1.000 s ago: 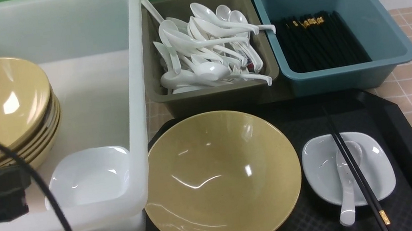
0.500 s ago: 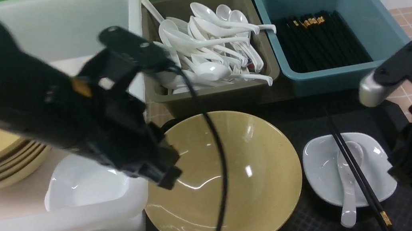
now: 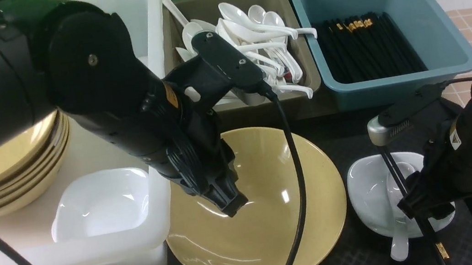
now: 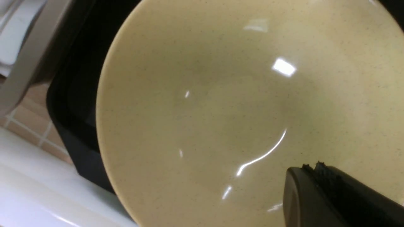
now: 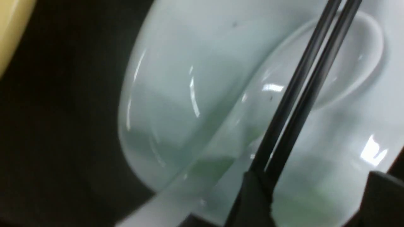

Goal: On brown table put chopsticks spoon bowls plates into blue grey white boxes.
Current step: 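Move the grippers toward the tableware on the black tray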

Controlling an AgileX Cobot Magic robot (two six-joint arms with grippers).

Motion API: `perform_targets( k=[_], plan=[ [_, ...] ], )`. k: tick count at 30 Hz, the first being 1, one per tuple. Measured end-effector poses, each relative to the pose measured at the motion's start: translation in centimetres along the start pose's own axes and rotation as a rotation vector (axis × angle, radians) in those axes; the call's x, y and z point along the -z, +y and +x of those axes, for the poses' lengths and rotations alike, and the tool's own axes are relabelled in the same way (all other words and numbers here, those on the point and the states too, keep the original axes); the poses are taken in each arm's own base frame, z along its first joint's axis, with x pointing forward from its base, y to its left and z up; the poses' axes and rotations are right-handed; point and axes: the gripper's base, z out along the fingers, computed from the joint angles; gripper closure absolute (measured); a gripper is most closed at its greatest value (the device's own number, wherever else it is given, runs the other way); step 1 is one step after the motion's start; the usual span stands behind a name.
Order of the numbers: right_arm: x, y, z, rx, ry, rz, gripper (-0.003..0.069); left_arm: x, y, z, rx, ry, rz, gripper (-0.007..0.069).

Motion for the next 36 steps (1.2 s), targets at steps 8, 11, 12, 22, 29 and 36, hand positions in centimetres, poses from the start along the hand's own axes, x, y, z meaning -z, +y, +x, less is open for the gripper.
perform_targets(
  k=[8, 11, 12, 22, 29, 36],
  plan=[
    [-0.6, 0.1, -0.9, -0.052, -0.045, -0.007, 0.0157, 0.0, 0.1, -0.1, -0.003, -0.007, -0.01, 0.0623],
    [-0.7, 0.2, -1.0, -0.058, -0.054, -0.013, 0.0157, 0.0, 0.1, -0.1, -0.003, -0.007, -0.01, 0.0623],
    [-0.8, 0.2, -1.1, -0.06, -0.054, -0.015, 0.0157, 0.0, 0.1, -0.1, -0.003, -0.008, -0.01, 0.0623],
    [-1.2, 0.6, -1.0, -0.097, -0.036, -0.054, 0.0157, 0.0, 0.1, -0.1, -0.001, -0.011, -0.012, 0.0623],
    [-1.2, 0.6, -1.0, -0.096, -0.036, -0.056, 0.0226, 0.0, 0.1, -0.1, 0.0, -0.012, -0.012, 0.0623],
    [-2.0, 0.6, -1.0, -0.095, -0.009, -0.054, 0.0423, 0.0, 0.1, -0.1, 0.0, -0.01, -0.011, 0.0623]
  ],
)
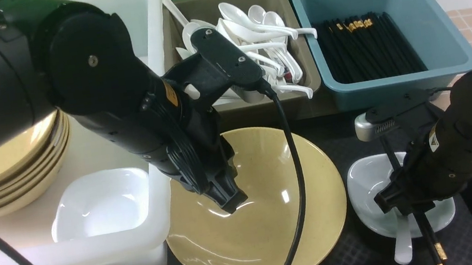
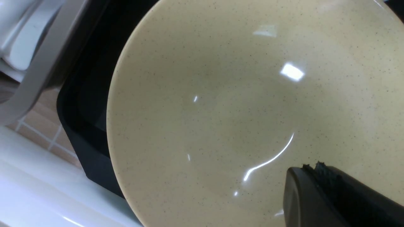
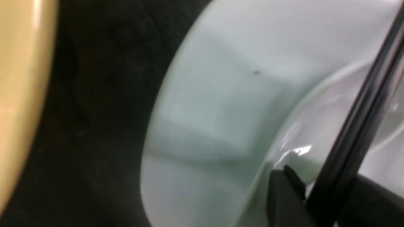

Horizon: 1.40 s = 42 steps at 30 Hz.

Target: On brown table put chopsticks spoon bowls plates into blue grey white boxes.

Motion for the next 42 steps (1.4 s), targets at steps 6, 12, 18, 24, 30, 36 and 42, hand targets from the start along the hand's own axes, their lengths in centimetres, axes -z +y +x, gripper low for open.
perform_targets(
  k=[6, 12, 18, 24, 30, 36, 42],
  plan=[
    [0.4, 0.0, -0.3, 0.0, 0.016, 0.002, 0.0497, 0.0, 0.0, 0.0, 0.0, 0.005, 0.002, 0.0623],
    [4.1, 0.1, -1.9, 0.04, -0.072, -0.004, 0.0497, 0.0, 0.4, 0.1, 0.021, 0.009, -0.033, 0.0623],
    [9.6, -0.6, -6.6, 0.095, -0.335, 0.066, 0.0497, -0.4, 6.0, -0.1, 0.235, -0.19, -0.217, 0.0623],
    [10.9, -3.9, -13.1, -0.009, -0.558, 0.105, 0.0497, -1.0, 9.0, -0.6, 0.361, -0.323, -0.254, 0.0623],
    [7.1, -8.7, -20.1, -0.173, -0.646, 0.132, 0.0497, -0.5, 9.3, -1.4, 0.362, -0.411, -0.269, 0.0623],
    [2.4, -10.8, -22.6, -0.231, -0.471, 0.162, 0.0423, -0.5, 9.1, -1.3, 0.351, -0.391, -0.26, 0.0623],
    [4.1, -10.6, -21.5, -0.135, -0.249, 0.192, 0.0212, 0.6, 8.6, -0.9, 0.335, -0.368, -0.255, 0.0623]
  ],
)
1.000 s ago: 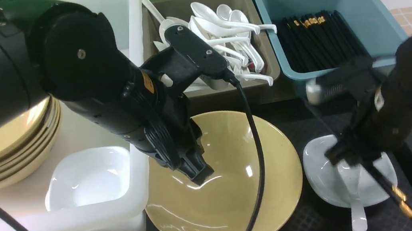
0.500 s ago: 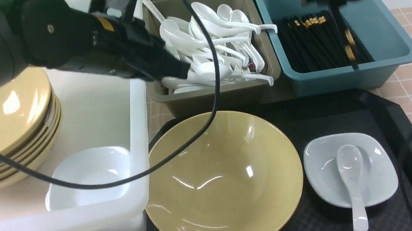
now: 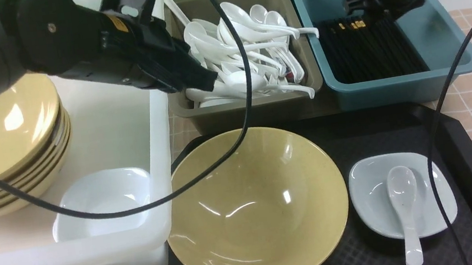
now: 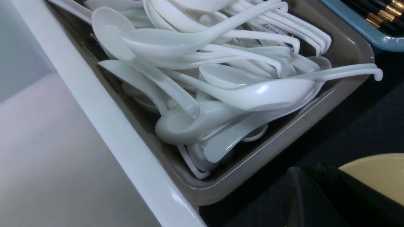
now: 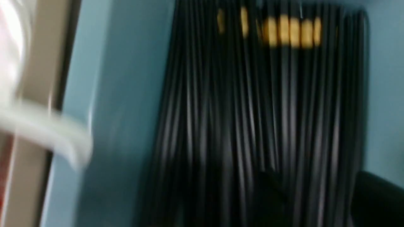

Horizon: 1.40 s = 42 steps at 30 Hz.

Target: On brown table put chopsticks spoon bowls plates into blue grey white boxes.

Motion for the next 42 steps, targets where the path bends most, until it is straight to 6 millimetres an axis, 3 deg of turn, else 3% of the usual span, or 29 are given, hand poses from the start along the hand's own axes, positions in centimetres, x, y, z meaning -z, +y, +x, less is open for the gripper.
perform_targets(
  k=[5, 10, 11, 16, 19, 23, 27, 33, 42],
  plan=[
    [3.7, 0.9, 1.5, 0.148, 0.091, -0.056, 0.0148, 3.2, -0.3, -0.5, -0.008, -0.029, 0.002, 0.0623],
    [6.4, 2.8, 5.0, 0.203, 0.156, -0.163, 0.0144, 4.4, -0.6, 0.1, -0.03, 0.043, 0.027, 0.0623],
    [7.4, 3.9, 7.4, 0.237, 0.202, -0.189, 0.0144, 4.5, -0.7, 0.5, -0.051, 0.084, 0.04, 0.0623],
    [8.9, 6.3, 14.5, 0.328, 0.326, -0.239, 0.0144, 4.3, -0.8, 1.0, -0.081, 0.135, 0.059, 0.0623],
    [8.5, 7.0, 18.3, 0.294, 0.344, -0.239, 0.0144, 4.0, -0.8, 1.0, -0.083, 0.141, 0.067, 0.0623],
    [7.0, 7.2, 21.5, 0.217, 0.354, -0.225, 0.0144, 3.4, -1.0, 1.2, -0.065, 0.152, 0.085, 0.0623],
    [5.7, 7.3, 22.3, 0.164, 0.348, -0.216, 0.0144, 3.0, -1.0, 1.2, -0.05, 0.152, 0.097, 0.0623],
    [3.4, 8.0, 21.8, 0.097, 0.293, -0.218, 0.0144, 2.8, -1.2, 1.2, -0.039, 0.151, 0.113, 0.0623],
    [1.9, 8.5, 21.6, 0.133, 0.362, -0.22, 0.0151, 2.8, -1.2, 1.2, -0.056, 0.149, 0.116, 0.0623]
  ],
)
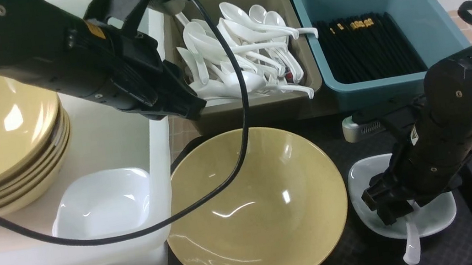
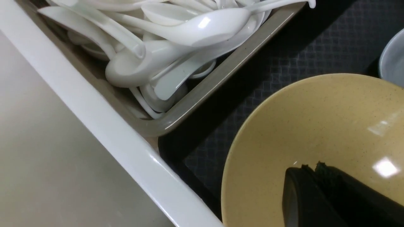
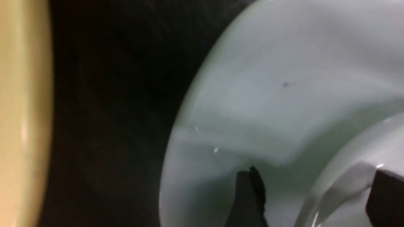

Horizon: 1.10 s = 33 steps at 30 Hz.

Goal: On brown table put chopsticks spoon bowls plates into blue grey white boxes.
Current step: 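Reach down and grasp the white spoon resting in the bowl with the right gripper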

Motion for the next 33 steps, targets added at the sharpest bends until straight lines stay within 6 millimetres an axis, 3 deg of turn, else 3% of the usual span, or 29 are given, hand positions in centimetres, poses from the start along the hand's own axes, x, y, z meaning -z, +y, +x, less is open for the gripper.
perform_targets(
  k=[6, 10, 11, 14, 16, 24, 29, 33],
  plan=[
    [0.0, 0.1, -0.4, 0.04, 0.008, 0.0, 0.0242, 0.0, 0.0, 0.0, -0.003, -0.004, -0.001, 0.0623],
    [0.5, 0.1, -0.8, 0.063, 0.002, -0.001, 0.0399, 0.0, 0.0, -0.1, -0.003, -0.007, -0.003, 0.0623],
    [0.5, 0.1, -0.8, 0.066, 0.001, -0.001, 0.0409, 0.0, 0.0, -0.1, -0.003, -0.007, -0.003, 0.0623],
    [0.7, 0.2, -0.9, 0.083, 0.006, -0.001, 0.0569, 0.0, 0.0, -0.1, -0.003, -0.008, -0.003, 0.0623],
    [0.8, 0.2, -1.0, 0.093, 0.009, -0.002, 0.0614, 0.0, 0.0, -0.1, -0.003, -0.008, -0.003, 0.0623],
    [2.2, 0.3, -1.4, 0.132, 0.034, -0.004, 0.0622, 0.0, 0.0, 0.0, -0.004, 0.005, 0.003, 0.0623],
    [3.6, 0.2, 0.3, 0.138, 0.048, -0.004, 0.0622, 0.0, 0.0, 0.2, -0.016, 0.017, -0.002, 0.0623],
    [3.6, 0.0, 1.8, 0.11, 0.02, -0.003, 0.061, 0.0, 0.1, 0.2, -0.023, 0.019, -0.008, 0.0623]
  ],
)
